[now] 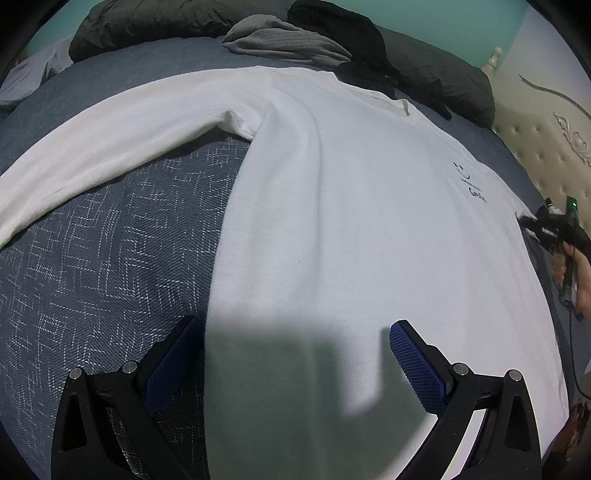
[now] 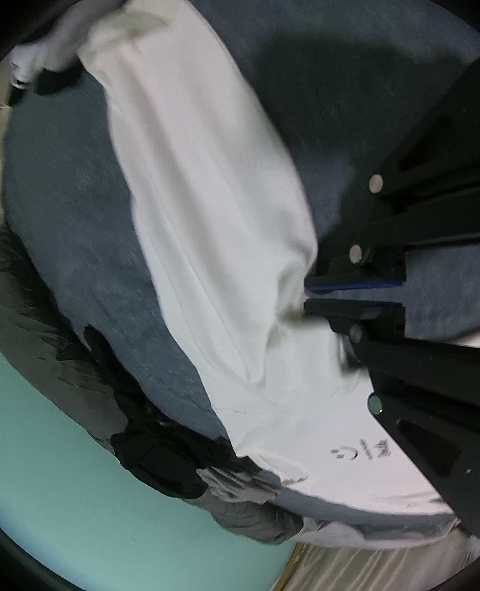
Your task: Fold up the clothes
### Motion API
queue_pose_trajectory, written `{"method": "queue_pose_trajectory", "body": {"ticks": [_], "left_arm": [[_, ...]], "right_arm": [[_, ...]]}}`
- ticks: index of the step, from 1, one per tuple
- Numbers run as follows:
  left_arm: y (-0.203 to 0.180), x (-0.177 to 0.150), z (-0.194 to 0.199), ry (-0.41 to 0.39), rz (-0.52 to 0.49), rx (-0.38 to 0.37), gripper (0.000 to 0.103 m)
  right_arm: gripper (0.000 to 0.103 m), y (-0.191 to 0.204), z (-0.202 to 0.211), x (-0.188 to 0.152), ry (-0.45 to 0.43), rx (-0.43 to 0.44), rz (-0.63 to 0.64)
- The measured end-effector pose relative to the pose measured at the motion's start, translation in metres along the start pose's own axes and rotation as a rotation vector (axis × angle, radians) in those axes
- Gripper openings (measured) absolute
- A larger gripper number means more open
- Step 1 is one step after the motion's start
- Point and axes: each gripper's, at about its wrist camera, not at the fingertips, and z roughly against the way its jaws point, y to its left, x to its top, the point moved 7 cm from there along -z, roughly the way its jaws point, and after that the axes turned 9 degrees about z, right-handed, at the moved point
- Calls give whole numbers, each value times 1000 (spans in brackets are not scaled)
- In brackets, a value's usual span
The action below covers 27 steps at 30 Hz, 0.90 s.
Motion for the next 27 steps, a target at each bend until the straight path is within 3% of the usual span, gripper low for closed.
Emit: {"method": "queue_pose_trajectory", "body": {"ticks": [3,4,5,7,13,17,19,20,21,22,27], "left_arm": [[2,-1,1,-1,-5,4,103],[2,-2,1,-1,-7,6,103],[1,-1,1,-1,-8,8,103],[-1,-1,-1,-2,-8,10,103],[-2,-3,-2,-3,-17,24,103],[-3,-3,-2,-3,-21,27,103],[-4,-3,-3,-3,-24,31,102],[-4,-4,-3,-2,-27,35,103],[-5,-4,-3,-2,-31,40,103],[-4,-4,-2,-1,-34,45,103],[-4,-5,-3,1,-45,70,103]], "right_arm": [[5,-28,35,14,-65,-87,42],[11,-40,47,19,-84,-138,55],[17,-51,58,25,-98,-189,64],[46,-74,76,35,-117,-288,76],[51,-122,93,47,-94,-440,74],[51,-122,80,52,-63,-484,158],[48,-124,73,53,-42,-511,212],[41,-126,68,54,-29,-522,232],[21,-128,65,55,-19,-528,241],[8,-130,62,56,-10,-540,248],[3,-130,74,73,-20,-597,308]]}}
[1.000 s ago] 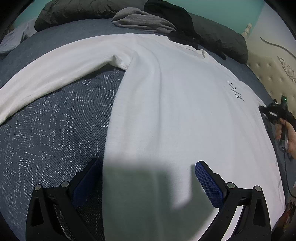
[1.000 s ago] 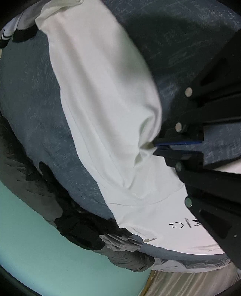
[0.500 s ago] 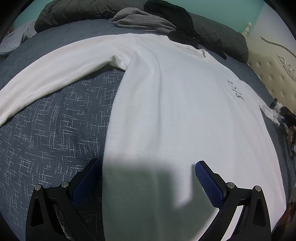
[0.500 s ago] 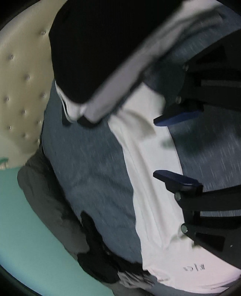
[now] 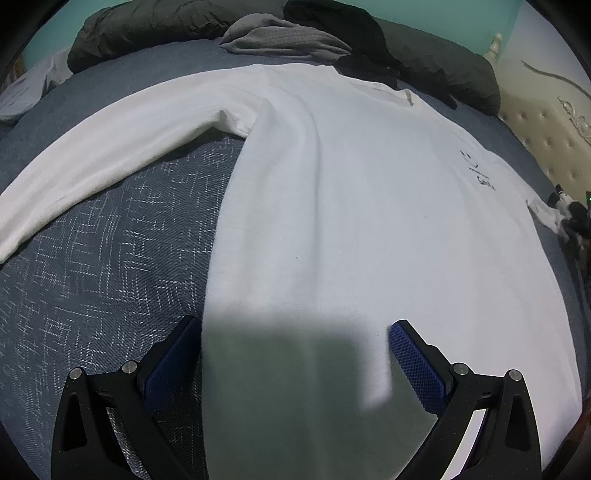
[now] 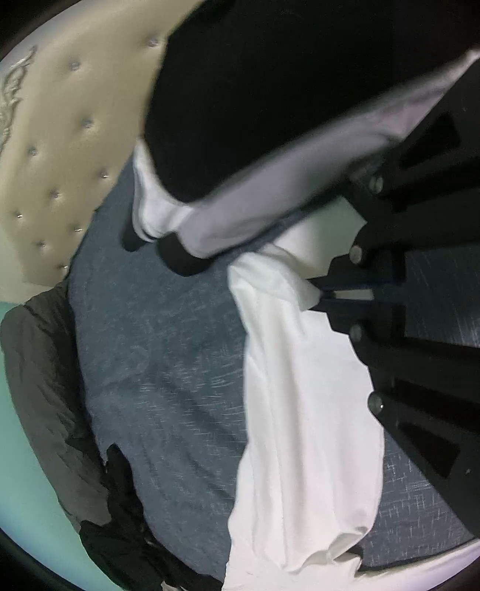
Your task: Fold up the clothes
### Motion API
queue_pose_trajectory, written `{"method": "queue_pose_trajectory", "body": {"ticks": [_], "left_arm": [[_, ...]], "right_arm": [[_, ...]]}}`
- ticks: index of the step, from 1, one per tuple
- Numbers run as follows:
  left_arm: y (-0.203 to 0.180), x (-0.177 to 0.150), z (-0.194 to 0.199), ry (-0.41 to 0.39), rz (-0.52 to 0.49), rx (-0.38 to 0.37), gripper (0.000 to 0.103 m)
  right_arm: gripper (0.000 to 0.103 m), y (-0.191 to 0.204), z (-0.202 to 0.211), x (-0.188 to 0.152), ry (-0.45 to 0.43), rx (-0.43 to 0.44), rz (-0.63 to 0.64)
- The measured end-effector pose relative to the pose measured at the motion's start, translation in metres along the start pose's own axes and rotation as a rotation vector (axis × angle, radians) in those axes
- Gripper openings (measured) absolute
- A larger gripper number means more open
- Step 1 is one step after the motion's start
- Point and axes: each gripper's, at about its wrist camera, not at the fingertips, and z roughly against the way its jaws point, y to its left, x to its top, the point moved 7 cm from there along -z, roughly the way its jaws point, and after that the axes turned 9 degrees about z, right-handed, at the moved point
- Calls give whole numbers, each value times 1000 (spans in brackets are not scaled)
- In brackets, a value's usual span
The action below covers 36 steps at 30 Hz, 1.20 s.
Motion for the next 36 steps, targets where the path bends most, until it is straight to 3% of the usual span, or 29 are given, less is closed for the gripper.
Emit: {"method": "queue_pose_trajectory", "body": {"ticks": [6,10,16,23,36], "left_arm": [[0,1,0,2,-7,6,102],[0,2,2,3,-6,11,103],[-3,3,-1,2,-20,36,103],[-4,5,-2,2,-27,47,103],[-5,6,-3,1,-32,58,103]], "right_arm": [[3,-47,45,44,-68,-43,8],[3,-85,60,61,-37,-101,7],[3,-108,52,57,26,-177,25],[3,-116,47,58,26,-207,19],[3,-109,78,102,-43,-190,55]]}}
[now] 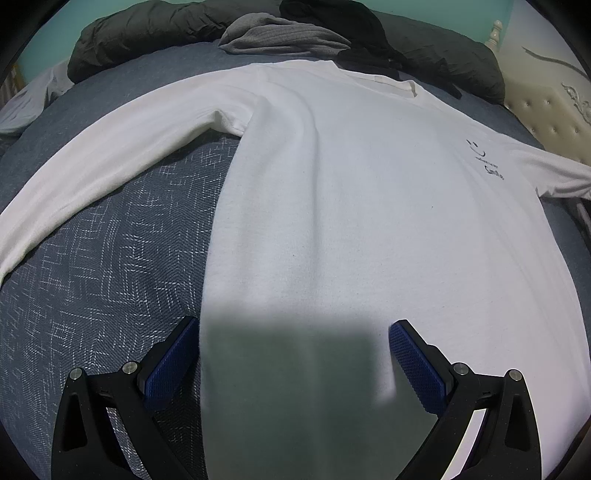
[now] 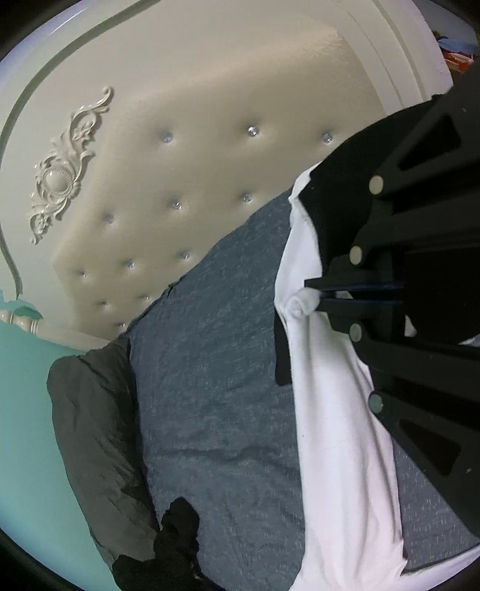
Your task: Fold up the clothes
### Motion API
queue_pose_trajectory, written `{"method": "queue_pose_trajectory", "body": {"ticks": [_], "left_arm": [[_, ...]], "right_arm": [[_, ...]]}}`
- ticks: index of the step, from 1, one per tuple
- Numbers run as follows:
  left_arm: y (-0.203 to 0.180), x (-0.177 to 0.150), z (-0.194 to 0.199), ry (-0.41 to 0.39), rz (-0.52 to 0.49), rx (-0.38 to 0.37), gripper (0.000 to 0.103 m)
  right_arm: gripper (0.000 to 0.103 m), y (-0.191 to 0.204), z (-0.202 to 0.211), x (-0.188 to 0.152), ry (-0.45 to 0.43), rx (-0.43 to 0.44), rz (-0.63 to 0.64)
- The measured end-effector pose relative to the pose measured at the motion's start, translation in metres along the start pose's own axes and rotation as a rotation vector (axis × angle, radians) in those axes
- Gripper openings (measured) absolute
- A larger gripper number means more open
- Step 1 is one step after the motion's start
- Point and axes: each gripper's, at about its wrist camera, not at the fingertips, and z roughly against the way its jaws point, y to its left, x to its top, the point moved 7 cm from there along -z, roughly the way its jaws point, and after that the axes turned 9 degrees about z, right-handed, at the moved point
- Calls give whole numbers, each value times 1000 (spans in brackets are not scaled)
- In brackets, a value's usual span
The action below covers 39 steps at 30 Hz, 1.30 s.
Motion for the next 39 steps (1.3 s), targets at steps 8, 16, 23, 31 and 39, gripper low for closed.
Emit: {"method": "queue_pose_trajectory", "body": {"ticks": [8,16,23,31,39], "left_arm": [[-2,5,-7,-3,-4,4,103],[-2,7,-8,-5,-7,8,103],[-2,10,-9,-5,-8,5,103],[-2,14,-9,-5,2,-1,103],[10,21,3,-18,51,-22,103]], "right_arm": [[3,34,2,-7,20,63,49],[3,58,7,-18,28,115,70],[3,85,-4,-30,59,141,94],[3,85,-10,-42,70,148,75],[3,89,3,-49,64,171,67]]}}
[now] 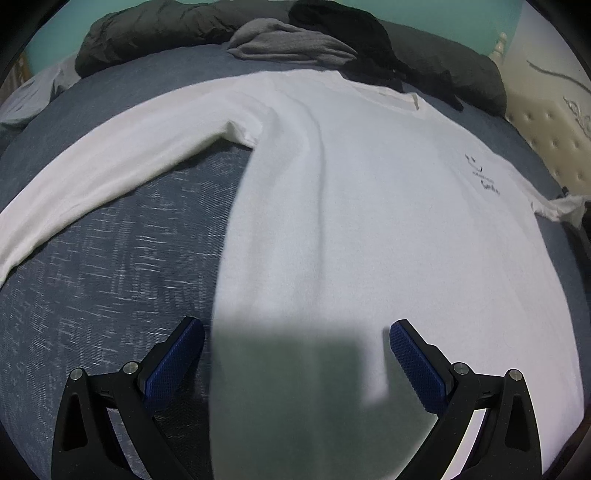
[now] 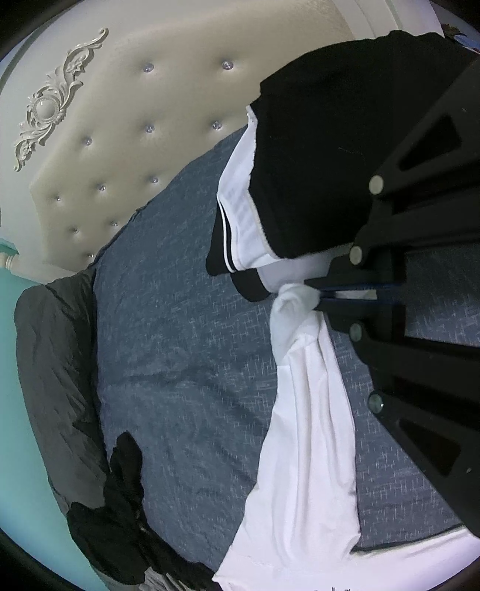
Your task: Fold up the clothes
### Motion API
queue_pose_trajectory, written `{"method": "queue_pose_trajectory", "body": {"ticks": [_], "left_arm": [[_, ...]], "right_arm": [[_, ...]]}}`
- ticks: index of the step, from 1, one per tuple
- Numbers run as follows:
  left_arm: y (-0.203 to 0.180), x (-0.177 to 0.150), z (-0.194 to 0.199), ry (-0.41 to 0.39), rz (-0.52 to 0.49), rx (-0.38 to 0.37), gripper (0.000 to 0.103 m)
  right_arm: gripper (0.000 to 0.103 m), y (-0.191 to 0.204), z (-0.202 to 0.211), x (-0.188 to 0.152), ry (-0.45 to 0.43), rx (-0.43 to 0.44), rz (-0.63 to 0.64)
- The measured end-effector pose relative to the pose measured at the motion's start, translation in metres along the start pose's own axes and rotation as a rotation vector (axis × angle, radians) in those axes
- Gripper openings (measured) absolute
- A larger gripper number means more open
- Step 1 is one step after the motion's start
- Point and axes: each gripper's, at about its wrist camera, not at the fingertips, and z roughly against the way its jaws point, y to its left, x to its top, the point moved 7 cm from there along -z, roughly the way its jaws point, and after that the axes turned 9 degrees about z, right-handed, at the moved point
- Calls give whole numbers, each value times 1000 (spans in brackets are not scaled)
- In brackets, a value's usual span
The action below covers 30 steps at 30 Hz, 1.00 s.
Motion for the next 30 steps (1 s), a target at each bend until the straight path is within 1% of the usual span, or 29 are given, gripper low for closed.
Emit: {"method": "queue_pose_trajectory", "body": {"ticks": [5,8,11,15,18,23,27,30], "left_arm": [[3,3,17,-32,47,18,102],[25,-12,41,-45,66,24,102],[23,-12,46,-58,64,32,102],[39,-24,66,-61,79,42,102],[43,-27,73,-65,96,51,102],[51,-33,93,-92,120,67,102],[53,-34,107,-111,143,60,102],[56,-38,123,-131,150,53,102]], "right_arm": [[3,9,16,4,-21,25,-11],[3,17,28,8,-38,50,-22],[3,28,44,15,-60,80,-24],[3,48,70,26,-93,141,-33],[3,73,98,38,-130,214,-31],[3,124,154,60,-199,341,16],[3,175,199,71,-235,461,42],[3,225,235,74,-259,553,91]]}}
